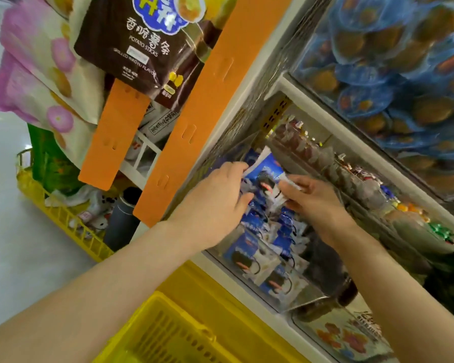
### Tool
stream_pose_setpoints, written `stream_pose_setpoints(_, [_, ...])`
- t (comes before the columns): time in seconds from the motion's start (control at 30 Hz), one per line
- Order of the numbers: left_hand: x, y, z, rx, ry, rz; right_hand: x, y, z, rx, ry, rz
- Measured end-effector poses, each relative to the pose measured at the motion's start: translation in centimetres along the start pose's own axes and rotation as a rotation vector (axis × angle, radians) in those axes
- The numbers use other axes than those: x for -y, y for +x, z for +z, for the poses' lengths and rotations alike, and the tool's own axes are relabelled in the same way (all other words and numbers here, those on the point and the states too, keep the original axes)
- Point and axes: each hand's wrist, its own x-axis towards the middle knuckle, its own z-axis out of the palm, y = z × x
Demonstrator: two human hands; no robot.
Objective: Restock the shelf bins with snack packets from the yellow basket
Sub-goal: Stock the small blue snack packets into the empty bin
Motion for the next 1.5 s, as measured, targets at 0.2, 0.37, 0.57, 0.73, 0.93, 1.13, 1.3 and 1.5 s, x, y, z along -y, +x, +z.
stream_pose_setpoints(0.2, [1.7,-1.5,-0.3,0.099,0.337,0.309,-1.6,7.3,1.7,-0.248,-0.361,-0.109])
stream_pose_setpoints(0.37, [2.7,-2.0,-0.4,0.120,0.371,0.398,-2.5,12.0,4.4,-0.271,-0.457,-0.188])
stream_pose_setpoints(0.57, [3.3,-2.0,0.1,0.076,0.357,0.417,-4.8,14.2,3.6,-0.183,-0.370,-0.179])
stream_pose_setpoints(0.73, [3.8,-1.8,0.1,0.099,0.373,0.447,-5.1,14.5,3.4,-0.155,-0.453,-0.206])
stream_pose_setpoints(0.93, [3.4,-1.8,-0.3,0.174,0.424,0.407,-2.4,9.2,3.1,-0.149,-0.586,-0.185])
stream_pose_setpoints(1.13, [2.2,-2.3,-0.9,0.271,0.374,0.334,-1.4,-3.3,2.7,-0.098,-0.433,-0.263])
stream_pose_setpoints(1.3, [0.5,-4.8,-0.4,0.223,0.340,0.213,-4.5,-11.8,1.8,0.072,-0.690,-0.345])
stream_pose_setpoints(1.5, [-1.0,-10.5,1.2,0.211,0.276,0.050,-8.8,-18.3,1.5,-0.123,-0.829,-0.626])
